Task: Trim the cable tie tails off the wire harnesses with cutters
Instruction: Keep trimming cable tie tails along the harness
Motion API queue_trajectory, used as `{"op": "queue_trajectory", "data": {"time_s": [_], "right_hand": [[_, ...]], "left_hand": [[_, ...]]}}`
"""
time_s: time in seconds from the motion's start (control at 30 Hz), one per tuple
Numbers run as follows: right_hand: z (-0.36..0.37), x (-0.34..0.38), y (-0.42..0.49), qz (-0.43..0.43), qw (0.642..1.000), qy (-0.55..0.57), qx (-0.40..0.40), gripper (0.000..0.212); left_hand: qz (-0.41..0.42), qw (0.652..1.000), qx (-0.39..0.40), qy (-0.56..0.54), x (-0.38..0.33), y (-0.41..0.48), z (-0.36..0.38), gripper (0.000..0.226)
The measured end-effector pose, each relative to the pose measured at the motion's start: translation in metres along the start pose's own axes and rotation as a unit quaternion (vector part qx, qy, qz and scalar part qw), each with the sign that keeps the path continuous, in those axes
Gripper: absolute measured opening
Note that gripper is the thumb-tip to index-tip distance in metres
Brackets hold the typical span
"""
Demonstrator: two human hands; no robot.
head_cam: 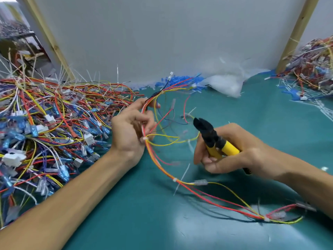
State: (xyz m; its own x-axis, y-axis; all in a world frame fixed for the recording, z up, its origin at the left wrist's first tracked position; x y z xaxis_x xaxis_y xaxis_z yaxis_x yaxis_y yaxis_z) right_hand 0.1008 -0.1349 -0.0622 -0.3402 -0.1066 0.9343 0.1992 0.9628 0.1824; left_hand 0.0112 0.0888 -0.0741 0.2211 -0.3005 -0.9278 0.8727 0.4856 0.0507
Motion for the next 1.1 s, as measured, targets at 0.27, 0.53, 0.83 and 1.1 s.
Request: {"op": "queue_trajectory", "data": {"time_s": [0.27, 0.53, 0.83, 1.1], "right_hand": [[-0.022, -0.014, 0.005, -0.001, 0.958, -0.205, -0.202, 0.030], [-0.003, -0.009, 0.002, 0.010, 0.967, -0.251, -0.040, 0.010], [0.017, -0.008, 0.004, -0.055, 0.950, -0.307, -0.025, 0.017], [-0.005, -0.011, 0.007, -0.030, 0.975, -0.041, -0.216, 0.008]], "left_hand": [[-0.011, 0.991, 0.065, -0.118, 0.000, -0.012, 0.009, 0.023], [-0.037, 0.977, 0.047, -0.206, 0.002, -0.008, 0.009, 0.025], [-0.009, 0.990, 0.052, -0.130, 0.008, -0.004, 0.010, 0.018], [0.002, 0.999, -0.047, 0.023, 0.006, -0.001, 0.003, 0.023]]}}
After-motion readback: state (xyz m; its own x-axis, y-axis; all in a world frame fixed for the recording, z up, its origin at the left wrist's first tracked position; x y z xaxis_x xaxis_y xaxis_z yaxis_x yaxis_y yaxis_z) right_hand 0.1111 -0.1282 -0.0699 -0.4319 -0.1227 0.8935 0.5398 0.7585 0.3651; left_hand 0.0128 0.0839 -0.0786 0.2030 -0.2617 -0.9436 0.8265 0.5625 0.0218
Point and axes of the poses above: each hand's wrist, its own y-axis towards the middle knuckle, its own z-axis out of the palm, x = y × z, the point moved 2 cm from there along y, towards the middle knuckle, and after that the axes turned 6 degrees about -z, right-handed, at the moved point
